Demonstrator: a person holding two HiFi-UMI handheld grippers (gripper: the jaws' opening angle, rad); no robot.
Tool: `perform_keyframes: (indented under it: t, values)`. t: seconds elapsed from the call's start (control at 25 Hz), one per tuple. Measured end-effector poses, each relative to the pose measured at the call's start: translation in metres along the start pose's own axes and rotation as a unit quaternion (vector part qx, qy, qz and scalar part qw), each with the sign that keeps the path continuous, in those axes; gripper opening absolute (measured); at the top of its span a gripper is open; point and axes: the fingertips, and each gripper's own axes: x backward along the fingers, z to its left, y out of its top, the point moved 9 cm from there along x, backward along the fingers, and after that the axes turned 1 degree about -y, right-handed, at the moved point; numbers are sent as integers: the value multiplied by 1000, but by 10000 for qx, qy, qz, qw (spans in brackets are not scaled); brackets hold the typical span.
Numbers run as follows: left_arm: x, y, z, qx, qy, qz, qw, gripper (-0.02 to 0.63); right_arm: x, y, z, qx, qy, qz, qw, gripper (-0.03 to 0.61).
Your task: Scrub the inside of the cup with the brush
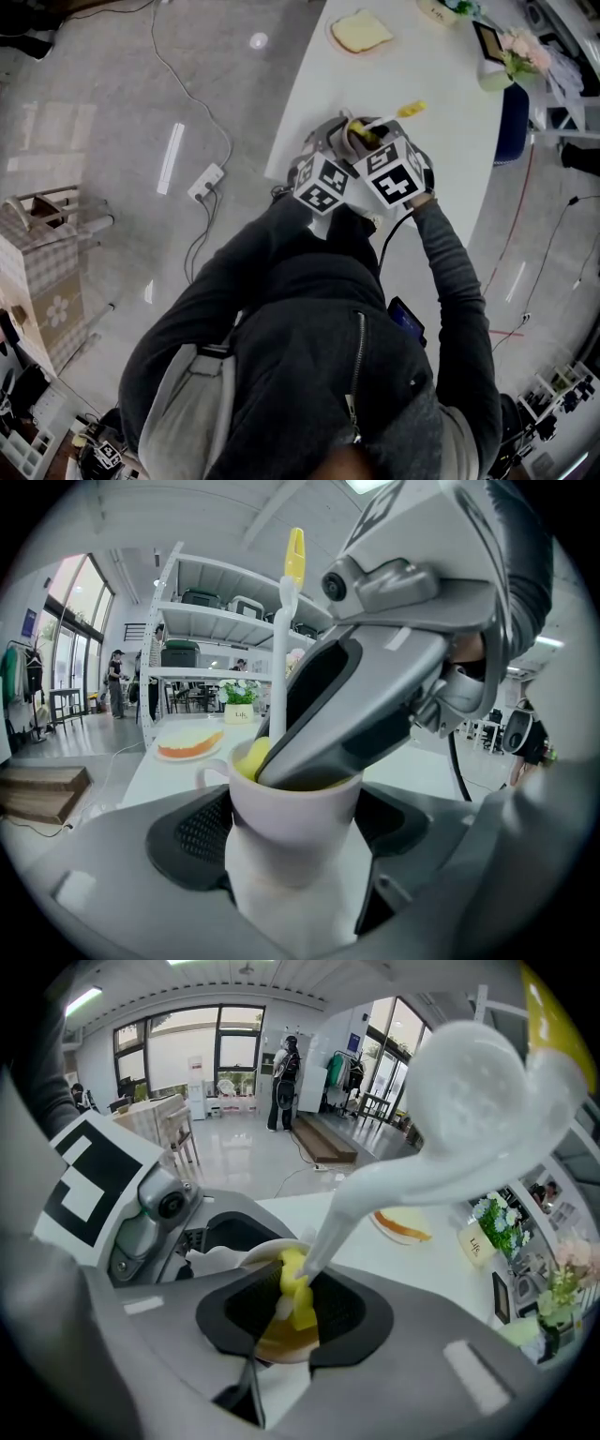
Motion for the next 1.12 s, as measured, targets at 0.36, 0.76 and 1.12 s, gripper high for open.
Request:
perform_keyframes:
  t: [0.36, 0.76, 1.12]
  values:
    - [2, 1, -2, 20, 39, 4, 10000, 413, 2, -3, -2, 292, -171, 180, 9993, 97]
    - [1, 2, -2, 56, 57, 0, 10000, 411, 5, -4, -2, 635, -147, 469, 9968, 97]
    - [-1, 2, -2, 47, 49, -21, 10000, 411, 5, -1, -4, 1081, 164, 876, 9901, 97]
